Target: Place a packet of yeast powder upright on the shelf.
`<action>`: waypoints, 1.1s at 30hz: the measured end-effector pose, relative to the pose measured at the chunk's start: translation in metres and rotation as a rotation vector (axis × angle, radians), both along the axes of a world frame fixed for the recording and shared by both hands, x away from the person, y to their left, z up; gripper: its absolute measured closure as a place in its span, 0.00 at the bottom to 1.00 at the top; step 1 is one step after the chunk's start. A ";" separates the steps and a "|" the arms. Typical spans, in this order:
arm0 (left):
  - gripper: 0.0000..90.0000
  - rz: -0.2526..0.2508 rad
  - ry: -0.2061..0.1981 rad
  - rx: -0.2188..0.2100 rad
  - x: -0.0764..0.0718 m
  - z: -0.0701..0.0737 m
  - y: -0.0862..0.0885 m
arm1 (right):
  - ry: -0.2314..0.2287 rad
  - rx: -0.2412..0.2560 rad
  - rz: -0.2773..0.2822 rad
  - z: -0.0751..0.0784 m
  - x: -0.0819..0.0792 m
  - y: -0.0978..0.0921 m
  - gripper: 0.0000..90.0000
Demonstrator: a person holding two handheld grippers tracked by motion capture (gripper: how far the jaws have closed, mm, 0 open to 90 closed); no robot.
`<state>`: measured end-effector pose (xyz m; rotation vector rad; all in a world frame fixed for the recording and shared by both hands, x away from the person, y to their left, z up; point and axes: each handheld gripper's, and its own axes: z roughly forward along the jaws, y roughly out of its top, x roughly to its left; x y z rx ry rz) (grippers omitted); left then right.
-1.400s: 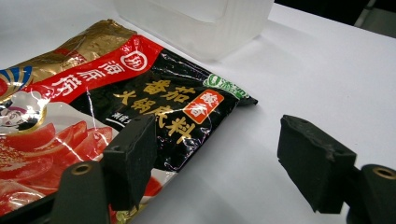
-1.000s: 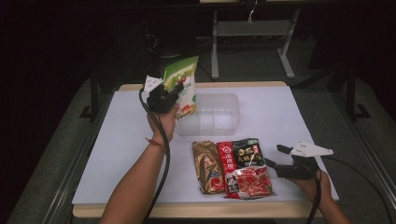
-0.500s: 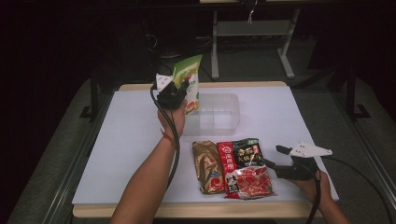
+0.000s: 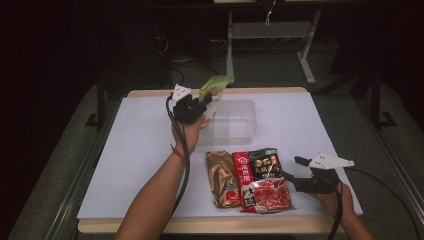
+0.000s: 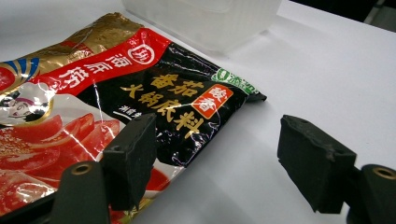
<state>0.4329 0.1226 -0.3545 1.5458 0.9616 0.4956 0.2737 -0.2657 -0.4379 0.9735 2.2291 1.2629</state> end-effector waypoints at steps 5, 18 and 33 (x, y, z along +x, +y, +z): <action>0.81 -0.038 0.008 0.065 -0.002 0.005 0.010 | 0.003 -0.004 0.006 0.000 0.000 0.001 0.31; 0.70 -0.212 0.077 0.279 -0.018 0.000 0.032 | 0.025 -0.022 0.021 -0.003 0.001 0.005 0.31; 0.68 -0.251 0.124 0.405 -0.029 -0.025 0.045 | 0.042 -0.035 0.034 -0.005 0.001 0.007 0.31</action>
